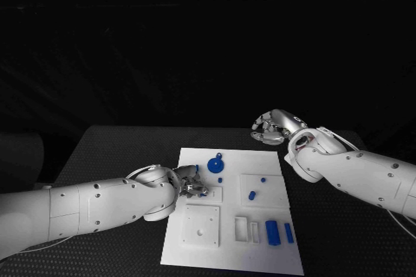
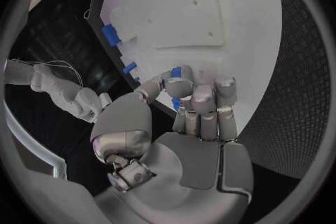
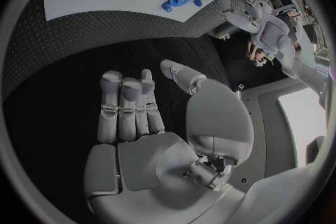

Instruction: Assemble the parts on the task board

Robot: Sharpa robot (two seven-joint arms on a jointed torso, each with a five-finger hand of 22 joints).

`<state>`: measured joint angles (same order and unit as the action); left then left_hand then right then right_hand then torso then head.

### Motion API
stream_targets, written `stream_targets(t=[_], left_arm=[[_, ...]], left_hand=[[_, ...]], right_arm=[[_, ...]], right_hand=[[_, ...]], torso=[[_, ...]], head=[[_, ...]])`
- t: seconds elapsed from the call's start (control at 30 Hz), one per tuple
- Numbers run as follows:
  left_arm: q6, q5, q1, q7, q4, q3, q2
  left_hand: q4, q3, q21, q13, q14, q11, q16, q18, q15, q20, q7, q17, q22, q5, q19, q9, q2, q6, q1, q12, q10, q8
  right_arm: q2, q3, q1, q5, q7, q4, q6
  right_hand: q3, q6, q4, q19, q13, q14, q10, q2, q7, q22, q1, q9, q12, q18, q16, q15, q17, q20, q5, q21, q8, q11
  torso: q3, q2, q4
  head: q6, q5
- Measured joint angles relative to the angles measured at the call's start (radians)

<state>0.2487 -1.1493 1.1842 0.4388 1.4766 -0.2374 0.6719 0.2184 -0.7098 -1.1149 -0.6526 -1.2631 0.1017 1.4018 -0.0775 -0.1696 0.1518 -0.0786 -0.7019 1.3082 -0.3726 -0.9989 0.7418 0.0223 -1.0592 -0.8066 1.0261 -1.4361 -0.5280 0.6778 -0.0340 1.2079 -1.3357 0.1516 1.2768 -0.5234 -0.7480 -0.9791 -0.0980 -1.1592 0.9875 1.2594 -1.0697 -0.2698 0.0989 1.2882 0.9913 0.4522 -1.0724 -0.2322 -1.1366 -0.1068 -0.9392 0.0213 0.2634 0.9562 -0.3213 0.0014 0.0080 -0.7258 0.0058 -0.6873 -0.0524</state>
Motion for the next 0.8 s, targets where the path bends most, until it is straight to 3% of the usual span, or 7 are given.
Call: stream_targets(t=[0.2,0.3,0.37,0.6,0.8], left_arm=[[0.000,0.003,0.000,0.000,-0.004,0.000,-0.004],[-0.003,0.004,0.001,0.000,-0.006,0.000,-0.005],[-0.005,0.005,0.001,0.000,-0.007,0.000,-0.005],[-0.011,0.008,0.001,0.001,-0.011,0.000,-0.006],[-0.015,0.009,-0.001,0.003,-0.012,-0.002,-0.008]], left_hand=[[-0.006,0.009,0.000,0.002,0.000,0.000,0.000,0.000,0.000,0.000,0.000,0.002,0.000,0.010,0.000,0.000,-0.006,0.000,0.006,0.000,0.000,-0.003],[-0.033,0.019,0.000,0.005,0.000,0.000,0.005,0.000,0.000,0.000,0.006,0.005,0.000,0.069,0.000,-0.002,-0.014,-0.006,0.011,0.003,0.000,-0.004],[-0.041,0.019,0.000,0.005,0.000,0.000,0.005,0.000,-0.001,0.000,0.007,0.005,0.000,0.088,0.000,-0.003,-0.016,-0.008,0.010,0.005,0.000,-0.004],[-0.071,0.028,0.000,0.007,-0.004,0.000,0.008,0.000,-0.008,0.000,0.013,0.006,0.000,0.103,0.000,-0.005,-0.027,-0.014,0.026,0.011,0.000,-0.004],[-0.083,0.030,0.000,0.008,-0.011,0.003,0.012,0.000,-0.018,0.000,0.034,0.007,0.000,0.114,0.000,-0.010,-0.019,-0.049,0.058,0.011,0.002,-0.007]], right_arm=[[-0.002,0.000,0.000,0.000,0.000,0.000,0.000],[-0.002,0.000,0.000,0.000,0.000,-0.001,0.000],[-0.002,0.000,0.000,0.000,0.000,-0.001,0.000],[-0.002,0.000,0.000,0.000,0.000,-0.001,0.000],[-0.002,0.000,-0.001,0.000,0.000,-0.002,0.001]], right_hand=[[0.000,0.000,0.000,0.000,0.000,0.000,0.003,0.000,0.000,0.000,0.000,0.000,0.000,0.000,0.000,0.000,0.000,0.000,0.000,0.000,0.000,-0.003],[0.000,0.000,0.000,0.000,0.000,0.000,0.003,0.000,0.000,0.000,0.000,0.000,0.000,0.000,0.000,0.000,0.000,0.000,0.000,0.000,0.000,-0.003],[0.000,0.000,0.000,0.000,0.000,0.000,0.003,0.000,0.000,0.000,0.000,0.000,-0.002,0.000,0.000,0.000,0.000,0.000,0.000,0.000,0.000,-0.003],[0.000,0.000,0.000,0.000,0.000,0.000,0.003,0.000,0.000,0.001,0.000,0.000,-0.004,0.000,0.000,0.000,0.000,0.000,0.000,0.000,0.000,-0.003],[0.000,0.000,0.000,0.000,0.000,0.000,0.003,0.000,0.000,0.001,0.000,0.000,-0.004,0.000,0.000,0.000,0.000,0.000,0.000,0.000,0.000,-0.003]], torso=[[0.0001,0.000,0.0000],[0.0002,0.000,-0.0001],[0.0003,0.000,-0.0003],[0.0004,0.000,-0.0005],[0.0005,0.000,-0.0005]], head=[[0.000,-0.001],[0.000,-0.001],[0.000,-0.001],[-0.001,-0.001],[-0.001,-0.002]])
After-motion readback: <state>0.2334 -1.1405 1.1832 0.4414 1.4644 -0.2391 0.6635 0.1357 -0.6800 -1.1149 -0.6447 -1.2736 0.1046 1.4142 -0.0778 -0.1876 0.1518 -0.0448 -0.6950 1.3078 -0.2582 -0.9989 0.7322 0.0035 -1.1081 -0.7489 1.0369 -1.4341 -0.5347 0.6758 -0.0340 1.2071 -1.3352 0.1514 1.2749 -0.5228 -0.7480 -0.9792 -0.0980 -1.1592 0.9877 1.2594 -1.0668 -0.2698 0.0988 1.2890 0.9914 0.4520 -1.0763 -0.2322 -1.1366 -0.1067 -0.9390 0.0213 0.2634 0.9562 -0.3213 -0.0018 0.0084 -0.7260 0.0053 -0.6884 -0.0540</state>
